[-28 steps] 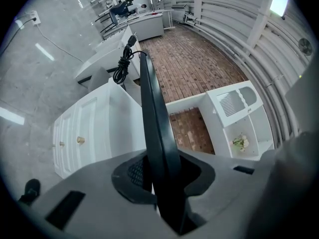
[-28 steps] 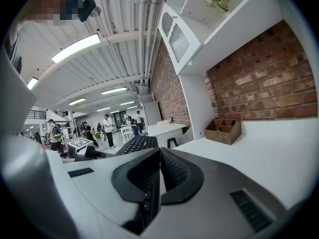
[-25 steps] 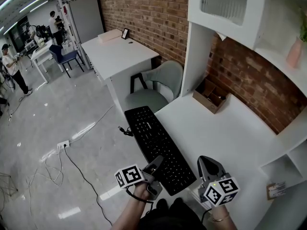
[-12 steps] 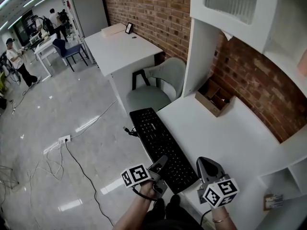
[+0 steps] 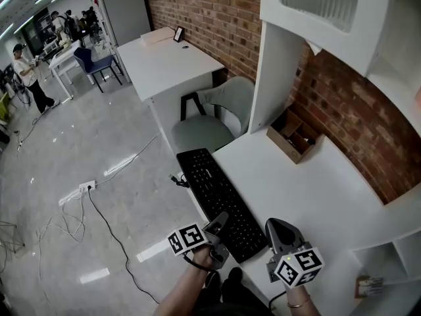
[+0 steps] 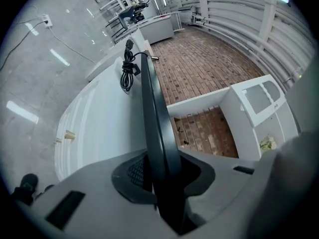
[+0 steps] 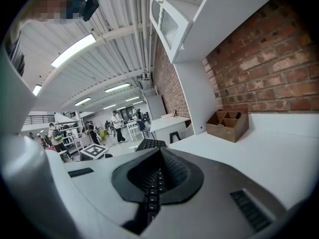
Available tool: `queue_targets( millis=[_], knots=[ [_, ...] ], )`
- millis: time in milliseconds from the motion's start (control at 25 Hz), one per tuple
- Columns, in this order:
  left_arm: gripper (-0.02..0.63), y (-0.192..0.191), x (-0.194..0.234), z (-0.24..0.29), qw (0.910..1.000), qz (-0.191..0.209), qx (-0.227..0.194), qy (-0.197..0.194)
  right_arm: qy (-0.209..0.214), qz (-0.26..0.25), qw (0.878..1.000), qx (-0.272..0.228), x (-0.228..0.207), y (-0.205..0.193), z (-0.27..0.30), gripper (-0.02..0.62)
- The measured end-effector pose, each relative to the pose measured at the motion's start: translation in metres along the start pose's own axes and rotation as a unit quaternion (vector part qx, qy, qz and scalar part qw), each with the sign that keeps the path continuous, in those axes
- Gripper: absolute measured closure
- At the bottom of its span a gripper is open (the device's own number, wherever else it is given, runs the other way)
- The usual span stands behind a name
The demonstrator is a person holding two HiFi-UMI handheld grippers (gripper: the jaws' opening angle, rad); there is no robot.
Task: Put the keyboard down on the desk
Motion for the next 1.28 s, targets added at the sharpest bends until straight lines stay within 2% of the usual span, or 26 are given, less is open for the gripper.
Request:
queue_targets(
  millis=[360, 720, 1040, 1280],
  knots=[
    [0.52, -0.006, 0.011, 0.012, 1.0, -0.001, -0.006, 0.007, 0.004, 0.004, 1.0, 0.008, -0.01, -0.002, 0.003, 0.589],
    [0.52, -0.009, 0.016, 0.022, 0.9994, -0.032, -0.011, 0.001, 0.011, 0.011, 1.0, 0.014, -0.013, -0.005, 0.003, 0.589],
    [0.515, -0.009, 0.022, 0.024, 0.9987, -0.041, 0.008, 0.028, 0.024, 0.012, 0.999, 0.02, -0.011, -0.007, 0.006, 0.589],
    [0.489, -0.009, 0.024, 0.024, 0.9974, -0.017, 0.03, 0.063, 0.03, 0.01, 0.999, 0.023, -0.01, -0.008, 0.008, 0.59]
  ],
)
Point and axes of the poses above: the fingertips, and each gripper's own axes: z forward along the fingers, x to its left, y out of its top, the point moved 1 cm from there along -z, backward along the fingers, and after that the axes turned 6 degrees about z, right-handed, at the moved point
